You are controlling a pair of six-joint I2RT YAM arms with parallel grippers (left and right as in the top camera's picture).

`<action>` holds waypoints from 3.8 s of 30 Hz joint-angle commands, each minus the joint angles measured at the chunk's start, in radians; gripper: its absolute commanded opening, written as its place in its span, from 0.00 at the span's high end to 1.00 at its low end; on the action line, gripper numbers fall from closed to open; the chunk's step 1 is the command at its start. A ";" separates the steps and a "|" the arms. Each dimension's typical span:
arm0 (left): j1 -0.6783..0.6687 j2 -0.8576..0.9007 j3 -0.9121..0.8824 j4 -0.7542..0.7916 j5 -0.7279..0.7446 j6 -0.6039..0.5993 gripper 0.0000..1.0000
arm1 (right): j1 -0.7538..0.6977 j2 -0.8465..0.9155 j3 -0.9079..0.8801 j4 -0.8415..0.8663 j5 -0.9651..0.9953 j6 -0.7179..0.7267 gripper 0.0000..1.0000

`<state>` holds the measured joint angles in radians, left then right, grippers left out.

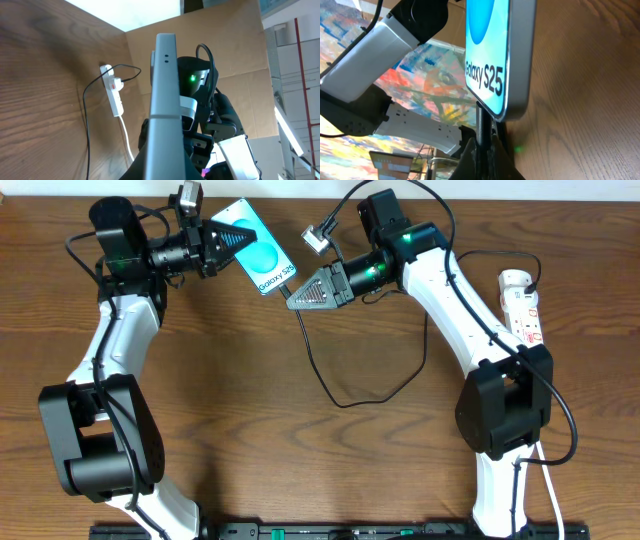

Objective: Plug charger to phone and switch on socket

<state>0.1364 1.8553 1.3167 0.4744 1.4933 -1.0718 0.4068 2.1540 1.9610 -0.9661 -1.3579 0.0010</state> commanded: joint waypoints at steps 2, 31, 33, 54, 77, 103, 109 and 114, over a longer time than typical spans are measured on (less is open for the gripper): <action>-0.023 -0.013 0.009 0.003 0.078 0.017 0.93 | -0.001 -0.009 0.008 0.040 -0.040 0.030 0.99; -0.023 -0.013 0.009 0.003 0.078 0.021 0.93 | -0.001 -0.009 0.008 0.042 -0.032 0.037 0.89; -0.023 -0.013 0.009 0.003 0.078 0.021 0.93 | -0.001 -0.009 0.008 0.042 -0.032 0.037 0.89; -0.023 -0.013 0.009 0.003 0.078 0.029 0.93 | -0.001 -0.009 0.008 0.043 -0.032 0.036 0.36; -0.022 -0.013 0.009 0.002 0.079 0.043 0.93 | -0.135 -0.017 0.021 0.080 0.066 0.100 0.01; -0.015 -0.001 -0.199 -0.002 0.077 0.182 0.93 | -0.327 -0.636 0.021 -0.313 0.755 0.106 0.01; -0.015 0.006 -0.249 -0.051 -0.015 0.141 0.93 | -0.327 -0.695 0.021 -0.348 0.784 0.123 0.01; -0.015 0.006 -0.249 -0.067 -0.137 0.084 0.93 | -0.327 -0.695 0.021 -0.367 0.783 0.126 0.01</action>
<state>0.1169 1.8591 1.0618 0.4034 1.4368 -0.9562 0.0761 1.4582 1.9724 -1.3254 -0.5938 0.1146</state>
